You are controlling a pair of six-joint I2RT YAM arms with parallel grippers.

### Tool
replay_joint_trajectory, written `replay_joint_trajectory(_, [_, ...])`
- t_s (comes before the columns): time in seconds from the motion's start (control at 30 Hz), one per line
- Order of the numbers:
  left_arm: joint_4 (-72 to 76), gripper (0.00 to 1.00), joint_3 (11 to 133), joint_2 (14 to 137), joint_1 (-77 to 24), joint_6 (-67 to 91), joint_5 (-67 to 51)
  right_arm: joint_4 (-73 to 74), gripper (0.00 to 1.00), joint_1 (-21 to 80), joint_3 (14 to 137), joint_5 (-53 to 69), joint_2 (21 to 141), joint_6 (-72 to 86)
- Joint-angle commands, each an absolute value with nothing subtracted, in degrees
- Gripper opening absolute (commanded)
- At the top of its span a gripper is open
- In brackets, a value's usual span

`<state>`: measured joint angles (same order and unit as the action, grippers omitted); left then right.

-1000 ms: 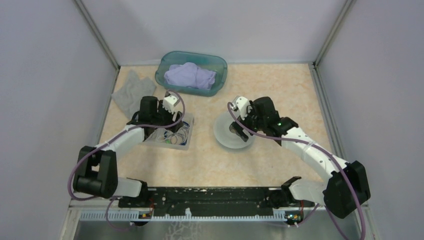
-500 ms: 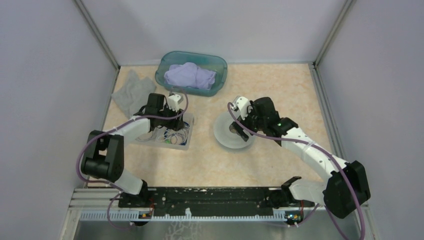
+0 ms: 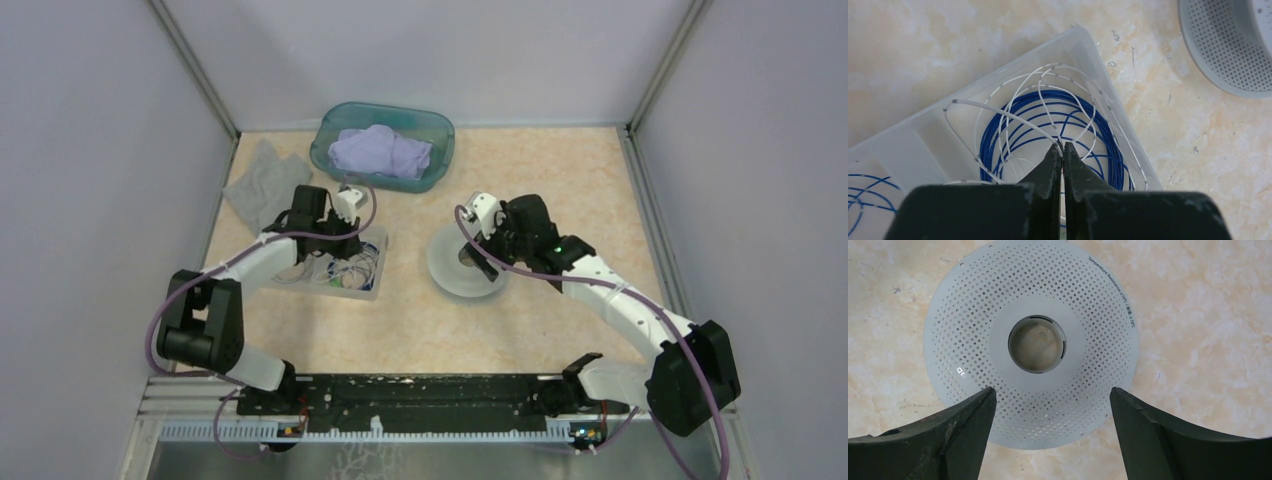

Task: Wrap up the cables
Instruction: Pick up the cable from the storage box, then adjust the cable.

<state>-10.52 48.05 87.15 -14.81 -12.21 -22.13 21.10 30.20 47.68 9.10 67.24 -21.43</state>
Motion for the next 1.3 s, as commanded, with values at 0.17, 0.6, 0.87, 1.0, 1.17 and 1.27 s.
replay_joint_trajectory(0.17, [-21.14, 0.0, 59.4, 76.55, -15.03, -19.14, -25.4, 23.64, 0.84, 29.88, 63.21, 11.74, 71.3, -23.49])
replay_joint_trajectory(0.6, [-24.57, 0.0, 84.05, 70.0, -15.19, -6.84, -39.45, 29.22, 0.84, 29.88, 95.42, 33.59, 82.4, -9.42])
replay_joint_trajectory(0.87, [-16.65, 0.0, 84.65, 71.99, -16.45, 1.87, -40.71, 22.41, 0.88, 29.88, 100.55, 36.52, 84.64, 4.99])
replay_joint_trajectory(1.0, [-13.8, 0.0, 82.76, 72.51, -16.96, 3.83, -40.91, 21.52, 0.87, 29.88, 99.36, 36.69, 83.94, 6.46])
replay_joint_trajectory(1.17, [-11.65, 0.0, 80.68, 72.82, -17.48, 5.68, -42.3, 20.65, 0.84, 29.88, 97.85, 34.76, 83.5, 8.06])
replay_joint_trajectory(1.27, [-10.35, 0.0, 79.25, 73.16, -18.05, 6.55, -43.62, 20.49, 0.8, 29.89, 97.61, 32.22, 84.03, 9.52])
